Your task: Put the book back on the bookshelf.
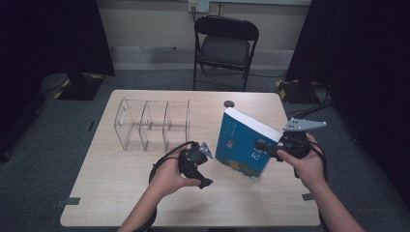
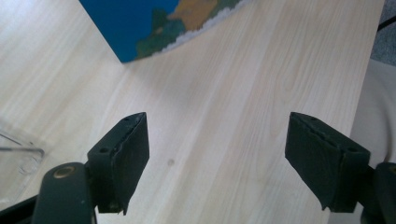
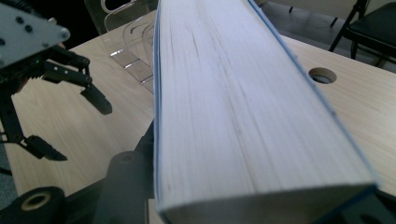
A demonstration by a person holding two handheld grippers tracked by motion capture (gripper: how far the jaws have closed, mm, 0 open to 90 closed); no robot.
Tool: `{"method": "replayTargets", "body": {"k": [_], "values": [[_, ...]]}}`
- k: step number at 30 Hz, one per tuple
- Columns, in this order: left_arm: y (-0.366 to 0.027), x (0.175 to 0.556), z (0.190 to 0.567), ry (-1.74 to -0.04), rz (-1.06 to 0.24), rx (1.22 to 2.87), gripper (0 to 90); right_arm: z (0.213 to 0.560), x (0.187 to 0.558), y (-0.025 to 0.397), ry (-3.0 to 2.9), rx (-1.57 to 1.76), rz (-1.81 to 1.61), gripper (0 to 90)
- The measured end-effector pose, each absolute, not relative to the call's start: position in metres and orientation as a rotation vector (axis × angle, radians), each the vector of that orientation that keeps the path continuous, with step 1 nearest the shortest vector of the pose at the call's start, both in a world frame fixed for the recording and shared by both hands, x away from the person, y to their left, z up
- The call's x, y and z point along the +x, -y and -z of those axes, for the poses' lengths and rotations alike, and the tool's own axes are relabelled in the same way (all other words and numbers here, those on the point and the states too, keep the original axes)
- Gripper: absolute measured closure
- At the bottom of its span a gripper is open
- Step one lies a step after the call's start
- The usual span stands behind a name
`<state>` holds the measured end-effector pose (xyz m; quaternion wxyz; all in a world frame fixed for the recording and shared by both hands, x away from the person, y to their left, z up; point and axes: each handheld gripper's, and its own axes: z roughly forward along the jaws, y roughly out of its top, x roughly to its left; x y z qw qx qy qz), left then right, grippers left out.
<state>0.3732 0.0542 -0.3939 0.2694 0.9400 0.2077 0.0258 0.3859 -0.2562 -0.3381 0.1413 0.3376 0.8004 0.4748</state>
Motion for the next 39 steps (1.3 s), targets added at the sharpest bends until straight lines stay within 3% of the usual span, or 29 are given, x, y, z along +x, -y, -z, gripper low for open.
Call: {"method": "replayTargets", "body": {"k": [4,7,16,22,28,32,39], "values": [[-0.059,0.37,0.403,-0.564,-0.05,2.539,22.5,0.332,0.388,0.251,-2.32,0.974,-1.327,41.9],[-0.062,0.367,0.409,-0.57,-0.037,2.544,22.6,0.328,0.389,0.247,-2.349,0.963,-1.299,41.2],[-0.07,0.363,0.417,-0.587,-0.038,2.528,21.6,0.32,0.393,0.238,-2.422,0.956,-1.192,53.4],[-0.076,0.363,0.42,-0.599,-0.052,2.495,23.3,0.32,0.395,0.233,-2.457,0.946,-1.146,55.1],[-0.078,0.361,0.427,-0.603,-0.043,2.494,23.2,0.321,0.397,0.235,-2.433,0.894,-1.117,47.6],[-0.082,0.36,0.428,-0.623,-0.042,2.466,22.9,0.32,0.398,0.234,-2.486,0.866,-1.09,57.0],[-0.086,0.358,0.436,-0.632,-0.038,2.455,21.6,0.319,0.397,0.234,-2.512,0.874,-1.095,60.6]]}}
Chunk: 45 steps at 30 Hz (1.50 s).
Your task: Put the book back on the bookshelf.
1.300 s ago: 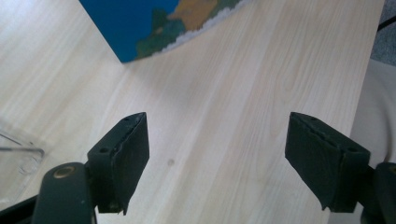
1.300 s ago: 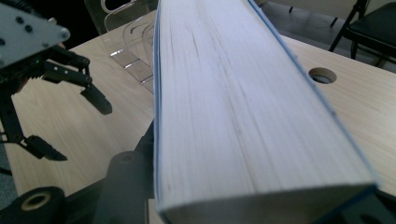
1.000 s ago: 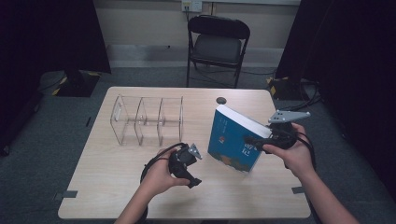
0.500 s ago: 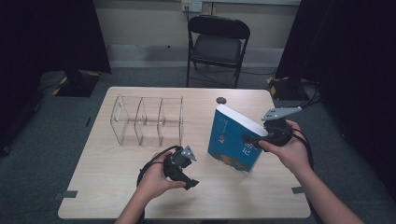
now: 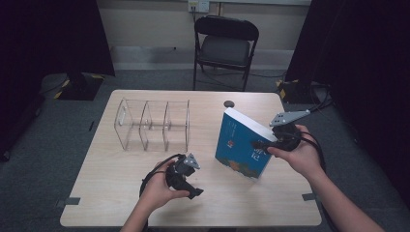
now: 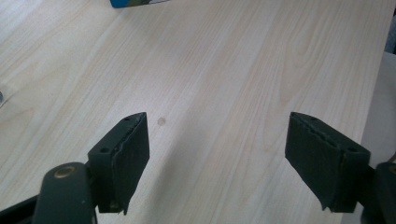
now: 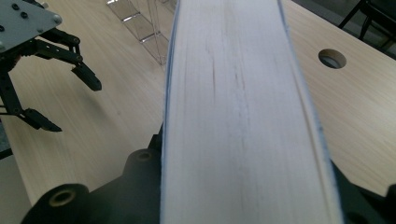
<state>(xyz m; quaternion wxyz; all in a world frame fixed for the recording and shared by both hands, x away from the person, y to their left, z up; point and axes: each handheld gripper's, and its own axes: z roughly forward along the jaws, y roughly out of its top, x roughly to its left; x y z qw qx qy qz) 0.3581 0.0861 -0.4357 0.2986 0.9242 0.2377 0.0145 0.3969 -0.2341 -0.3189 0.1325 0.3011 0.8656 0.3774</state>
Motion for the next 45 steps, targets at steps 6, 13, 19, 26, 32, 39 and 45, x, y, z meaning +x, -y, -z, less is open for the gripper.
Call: {"method": "replayTargets", "body": {"k": [6,13,19,26,32,39,45], "values": [[-0.091,0.359,0.439,-0.66,-0.042,2.462,19.3,0.319,0.398,0.236,-2.524,0.893,-1.122,61.1],[-0.096,0.36,0.44,-0.672,-0.051,2.466,18.9,0.316,0.4,0.233,-2.534,0.925,-1.129,61.4],[-0.101,0.362,0.441,-0.677,-0.056,2.481,18.9,0.311,0.399,0.232,-2.543,0.925,-1.119,61.6],[-0.101,0.361,0.442,-0.719,-0.05,2.439,18.9,0.299,0.388,0.235,-2.534,0.882,-1.166,61.6],[-0.103,0.359,0.438,-0.711,-0.051,2.434,18.3,0.291,0.374,0.227,-2.553,0.829,-1.217,61.6],[-0.108,0.356,0.435,-0.722,-0.058,2.421,18.2,0.297,0.353,0.207,-2.612,0.725,-1.248,61.6],[-0.11,0.355,0.433,-0.726,-0.072,2.416,18.3,0.307,0.336,0.191,-2.647,0.64,-1.264,61.6]]}}
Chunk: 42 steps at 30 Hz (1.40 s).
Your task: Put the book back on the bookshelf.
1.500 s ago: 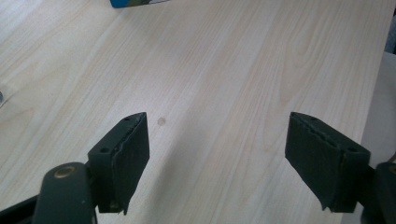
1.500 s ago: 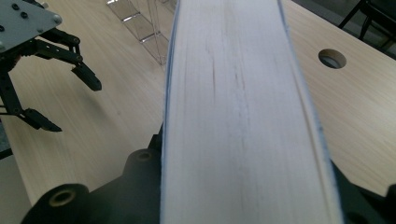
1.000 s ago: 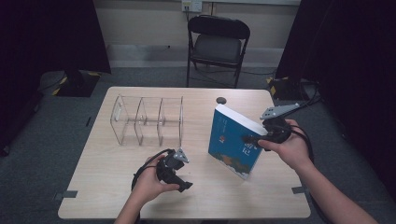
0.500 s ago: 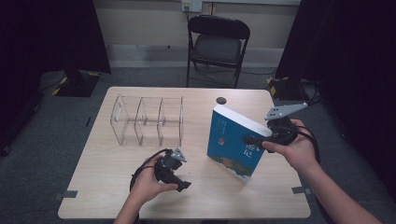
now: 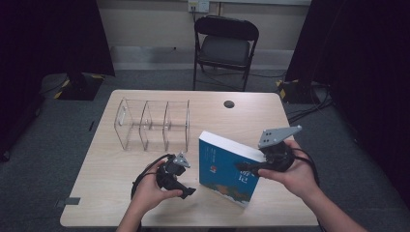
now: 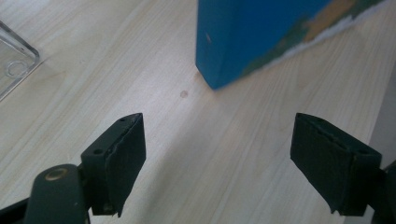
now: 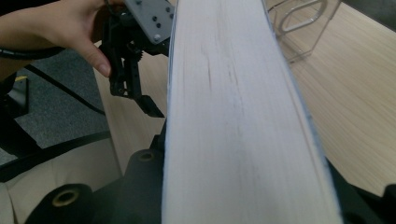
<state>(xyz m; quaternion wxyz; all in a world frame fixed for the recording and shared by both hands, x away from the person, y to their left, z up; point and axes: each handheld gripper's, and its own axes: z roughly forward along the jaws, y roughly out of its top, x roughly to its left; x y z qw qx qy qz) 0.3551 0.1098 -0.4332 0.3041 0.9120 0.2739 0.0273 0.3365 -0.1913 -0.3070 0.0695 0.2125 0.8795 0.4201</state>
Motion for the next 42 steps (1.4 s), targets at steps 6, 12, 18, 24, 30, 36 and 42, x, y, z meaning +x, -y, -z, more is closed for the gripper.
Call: {"method": "replayTargets", "body": {"k": [6,12,18,24,30,36,42], "values": [[-0.111,0.354,0.432,-0.711,-0.075,2.422,18.4,0.316,0.332,0.186,-2.665,0.583,-1.303,61.5],[-0.111,0.355,0.43,-0.718,-0.097,2.408,18.5,0.322,0.334,0.195,-2.666,0.521,-1.338,61.3],[-0.108,0.357,0.425,-0.693,-0.08,2.423,18.6,0.327,0.333,0.2,-2.655,0.494,-1.358,61.1],[-0.109,0.358,0.411,-0.681,-0.118,2.433,19.2,0.327,0.334,0.201,-2.657,0.486,-1.354,60.8],[-0.109,0.362,0.389,-0.647,-0.102,2.436,19.7,0.327,0.333,0.2,-2.657,0.488,-1.353,60.7],[-0.103,0.365,0.37,-0.606,-0.106,2.463,20.3,0.327,0.334,0.201,-2.659,0.496,-1.351,60.5],[-0.096,0.368,0.35,-0.584,-0.107,2.468,20.5,0.327,0.335,0.201,-2.662,0.49,-1.352,60.2]]}}
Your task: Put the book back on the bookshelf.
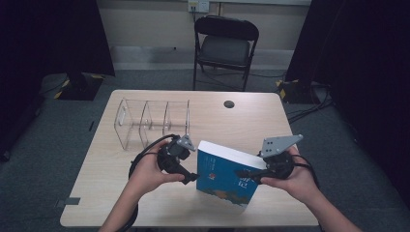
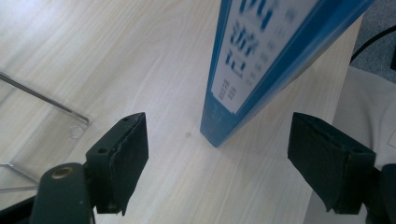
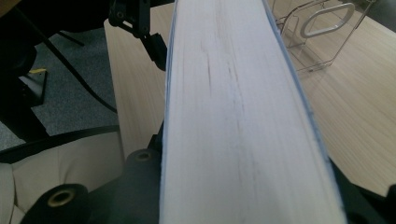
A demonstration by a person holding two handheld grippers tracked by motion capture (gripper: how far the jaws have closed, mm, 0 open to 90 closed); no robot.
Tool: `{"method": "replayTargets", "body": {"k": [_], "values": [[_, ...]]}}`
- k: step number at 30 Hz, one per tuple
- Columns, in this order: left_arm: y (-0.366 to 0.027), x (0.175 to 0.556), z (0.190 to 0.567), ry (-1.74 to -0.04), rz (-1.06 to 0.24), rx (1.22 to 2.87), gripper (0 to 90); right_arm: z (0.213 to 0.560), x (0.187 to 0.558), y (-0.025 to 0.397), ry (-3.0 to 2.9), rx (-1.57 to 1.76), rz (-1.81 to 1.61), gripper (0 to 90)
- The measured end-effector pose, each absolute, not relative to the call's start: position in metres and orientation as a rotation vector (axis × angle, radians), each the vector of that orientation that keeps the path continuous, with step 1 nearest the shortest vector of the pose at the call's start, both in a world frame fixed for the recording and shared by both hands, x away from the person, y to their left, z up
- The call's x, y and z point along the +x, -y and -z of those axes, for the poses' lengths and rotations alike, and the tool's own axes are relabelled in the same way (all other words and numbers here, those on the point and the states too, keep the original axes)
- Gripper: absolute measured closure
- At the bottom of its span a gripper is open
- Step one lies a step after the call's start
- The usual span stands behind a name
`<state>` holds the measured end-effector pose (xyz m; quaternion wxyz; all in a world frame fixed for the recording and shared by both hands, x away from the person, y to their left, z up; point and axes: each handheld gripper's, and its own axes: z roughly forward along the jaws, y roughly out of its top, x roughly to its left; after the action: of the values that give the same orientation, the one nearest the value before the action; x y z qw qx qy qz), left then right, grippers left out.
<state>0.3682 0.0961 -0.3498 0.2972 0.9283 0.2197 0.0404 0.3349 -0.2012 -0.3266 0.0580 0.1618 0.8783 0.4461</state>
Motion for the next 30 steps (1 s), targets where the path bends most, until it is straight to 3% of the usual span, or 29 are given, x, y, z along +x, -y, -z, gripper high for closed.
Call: {"method": "replayTargets", "body": {"k": [13,30], "values": [[-0.087,0.373,0.32,-0.526,-0.107,2.467,21.3,0.326,0.335,0.201,-2.666,0.487,-1.347,60.0],[-0.061,0.379,0.312,-0.429,-0.027,2.426,22.3,0.326,0.335,0.201,-2.672,0.478,-1.343,59.8]]}}
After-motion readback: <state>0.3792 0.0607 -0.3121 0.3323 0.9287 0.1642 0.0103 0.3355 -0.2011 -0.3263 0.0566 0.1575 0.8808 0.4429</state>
